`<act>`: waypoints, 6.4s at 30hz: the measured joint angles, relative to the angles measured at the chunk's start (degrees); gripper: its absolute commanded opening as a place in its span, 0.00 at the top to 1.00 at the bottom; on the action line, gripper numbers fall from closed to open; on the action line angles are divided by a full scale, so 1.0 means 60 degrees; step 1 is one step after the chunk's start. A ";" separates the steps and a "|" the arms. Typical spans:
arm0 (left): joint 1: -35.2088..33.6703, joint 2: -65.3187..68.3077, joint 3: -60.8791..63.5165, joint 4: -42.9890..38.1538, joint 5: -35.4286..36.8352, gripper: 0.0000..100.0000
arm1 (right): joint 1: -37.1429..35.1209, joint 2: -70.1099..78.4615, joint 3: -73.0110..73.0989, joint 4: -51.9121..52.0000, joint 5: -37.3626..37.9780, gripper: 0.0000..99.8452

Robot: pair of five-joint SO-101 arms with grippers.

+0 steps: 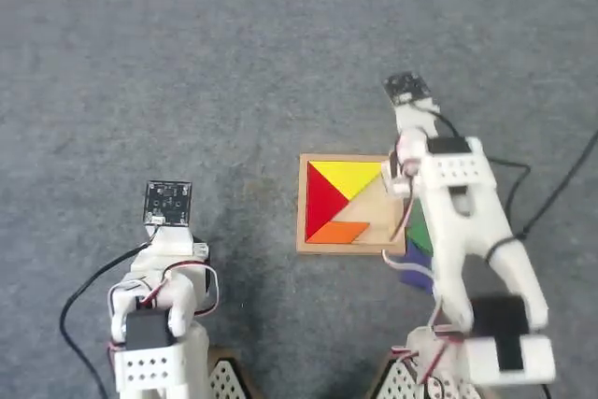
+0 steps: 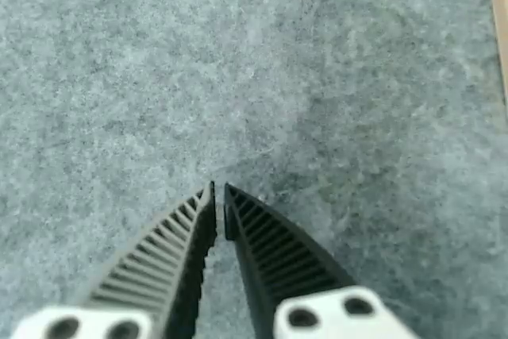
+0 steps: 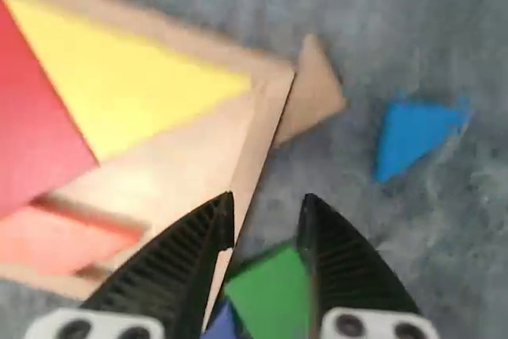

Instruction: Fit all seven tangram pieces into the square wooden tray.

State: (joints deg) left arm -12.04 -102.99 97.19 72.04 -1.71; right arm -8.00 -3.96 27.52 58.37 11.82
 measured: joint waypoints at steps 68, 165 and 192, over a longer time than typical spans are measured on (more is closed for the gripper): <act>0.0000 0.0000 0.0000 0.0000 0.0000 0.98 | 0.1421 0.2066 -0.0190 -0.0996 -0.1377 0.80; 0.0000 0.0000 0.0000 0.0000 0.0000 0.98 | -0.3473 -0.2081 0.2476 -0.1465 0.4396 0.99; 0.0000 0.0000 0.0000 0.0000 0.0000 0.98 | -0.0352 -0.2081 0.3692 -0.3502 0.0498 0.99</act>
State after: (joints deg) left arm -12.04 -102.99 97.19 72.04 -1.71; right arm -10.11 -16.44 49.67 37.36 14.81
